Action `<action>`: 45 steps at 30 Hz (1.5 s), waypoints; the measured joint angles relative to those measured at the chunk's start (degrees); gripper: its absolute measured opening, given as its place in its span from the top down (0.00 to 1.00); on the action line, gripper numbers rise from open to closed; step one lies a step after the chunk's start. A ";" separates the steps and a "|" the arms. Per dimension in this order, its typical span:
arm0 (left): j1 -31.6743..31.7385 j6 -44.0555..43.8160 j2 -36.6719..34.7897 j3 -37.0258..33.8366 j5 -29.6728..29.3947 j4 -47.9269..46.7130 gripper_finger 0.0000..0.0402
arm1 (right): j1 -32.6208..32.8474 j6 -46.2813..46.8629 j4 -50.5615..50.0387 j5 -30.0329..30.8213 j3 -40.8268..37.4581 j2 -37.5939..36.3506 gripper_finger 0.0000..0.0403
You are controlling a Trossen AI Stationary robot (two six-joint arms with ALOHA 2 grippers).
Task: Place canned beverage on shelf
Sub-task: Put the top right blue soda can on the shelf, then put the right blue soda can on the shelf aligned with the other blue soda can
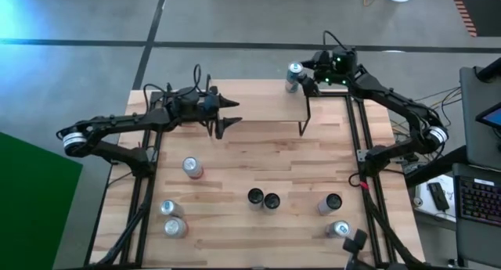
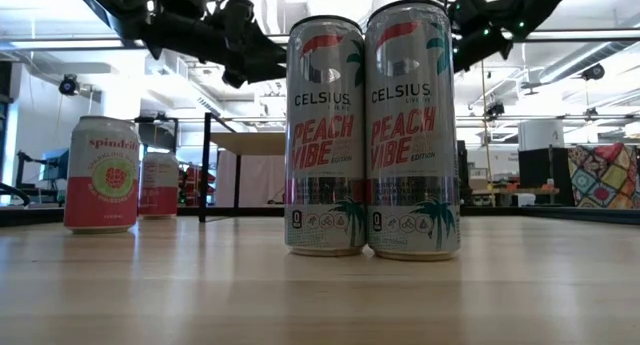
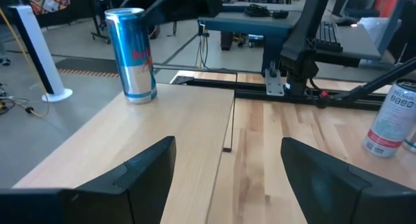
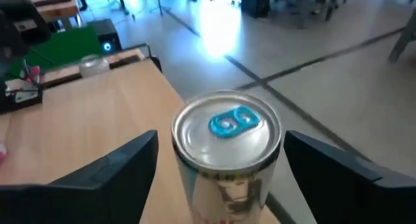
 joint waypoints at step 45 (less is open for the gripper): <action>-4.73 -3.23 0.06 -11.66 -12.87 10.32 0.34 | 74.04 32.48 -50.72 37.91 5.89 -18.77 0.45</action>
